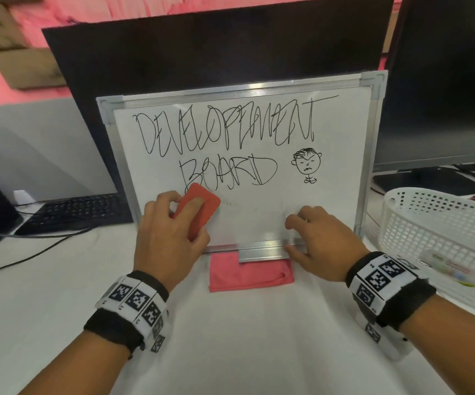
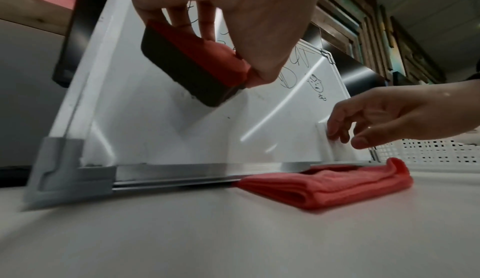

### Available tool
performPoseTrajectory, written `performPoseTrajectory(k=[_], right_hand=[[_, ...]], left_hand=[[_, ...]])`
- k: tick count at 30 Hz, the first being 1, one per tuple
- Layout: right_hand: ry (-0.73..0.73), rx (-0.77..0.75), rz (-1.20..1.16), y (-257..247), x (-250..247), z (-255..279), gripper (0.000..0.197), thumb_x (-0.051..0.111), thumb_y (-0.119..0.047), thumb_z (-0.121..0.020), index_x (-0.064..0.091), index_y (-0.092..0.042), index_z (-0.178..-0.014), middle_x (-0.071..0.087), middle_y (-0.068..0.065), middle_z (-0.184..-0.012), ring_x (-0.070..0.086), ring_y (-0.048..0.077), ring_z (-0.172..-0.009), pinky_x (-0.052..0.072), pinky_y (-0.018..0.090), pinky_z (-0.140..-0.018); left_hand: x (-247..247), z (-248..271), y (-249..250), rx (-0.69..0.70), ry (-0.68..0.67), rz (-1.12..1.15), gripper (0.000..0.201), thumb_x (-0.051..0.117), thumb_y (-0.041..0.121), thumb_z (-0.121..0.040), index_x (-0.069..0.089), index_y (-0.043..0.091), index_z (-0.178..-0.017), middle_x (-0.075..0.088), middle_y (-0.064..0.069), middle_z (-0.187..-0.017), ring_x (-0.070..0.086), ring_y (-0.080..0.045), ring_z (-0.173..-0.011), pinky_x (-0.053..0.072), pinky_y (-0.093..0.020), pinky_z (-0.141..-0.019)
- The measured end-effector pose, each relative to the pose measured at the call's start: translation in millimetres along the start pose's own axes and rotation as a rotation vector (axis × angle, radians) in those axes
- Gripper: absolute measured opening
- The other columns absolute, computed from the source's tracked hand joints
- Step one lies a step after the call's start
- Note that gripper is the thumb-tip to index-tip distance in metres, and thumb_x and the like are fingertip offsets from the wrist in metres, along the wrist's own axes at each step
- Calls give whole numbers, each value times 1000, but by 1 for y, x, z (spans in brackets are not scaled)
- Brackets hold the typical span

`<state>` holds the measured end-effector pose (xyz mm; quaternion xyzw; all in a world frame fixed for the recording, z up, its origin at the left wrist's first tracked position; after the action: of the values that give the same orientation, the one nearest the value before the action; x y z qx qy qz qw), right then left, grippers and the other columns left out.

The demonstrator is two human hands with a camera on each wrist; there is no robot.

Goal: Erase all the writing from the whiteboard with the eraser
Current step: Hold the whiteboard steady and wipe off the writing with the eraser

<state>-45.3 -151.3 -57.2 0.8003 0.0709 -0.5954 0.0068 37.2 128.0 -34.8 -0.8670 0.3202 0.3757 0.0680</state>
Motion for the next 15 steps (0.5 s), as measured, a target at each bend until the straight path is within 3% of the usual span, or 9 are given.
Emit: performPoseTrajectory(k=[4,9,13,15], right_hand=[[-96,-3,53,-4,1,-1,42,52,-45,-94,55,-22,-130,58,0,-110,55,24,-100,49,39,-82],[-170,34,38,-5,1,-1,39,50,-48,-95,53,-26,-127,56,-4,-107,54,20,-100,51,36,-82],[-218,53,16,-5,3,-2,30,47,-48,-96,55,-28,-116,52,-7,-100,56,19,-97,52,38,-79],[-256,63,13,-5,4,-2,20,45,-47,-97,55,-30,-101,49,-8,-95,54,18,-91,53,39,-79]], left_hand=[[-4,1,-16,-52,20,-33,44,75,27,-78,63,20,-120,49,-9,-121,47,-29,-89,52,-47,-74],[-3,0,-21,-66,-7,-42,44,74,29,-80,61,22,-121,49,-9,-121,48,-29,-92,53,-46,-74],[-4,1,-20,-64,5,-35,44,74,29,-80,62,22,-121,49,-10,-121,48,-28,-91,52,-46,-75],[-4,0,-22,-74,13,-36,44,73,28,-80,61,22,-121,49,-10,-121,47,-28,-92,52,-47,-75]])
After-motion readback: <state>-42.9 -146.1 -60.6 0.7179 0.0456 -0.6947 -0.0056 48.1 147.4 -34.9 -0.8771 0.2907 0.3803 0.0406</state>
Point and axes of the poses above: each hand's wrist, its own z-axis away from the middle knuckle, its own x-axis out of the palm, y = z × x, the point moved 1 cm from there along -z, towards the middle knuckle
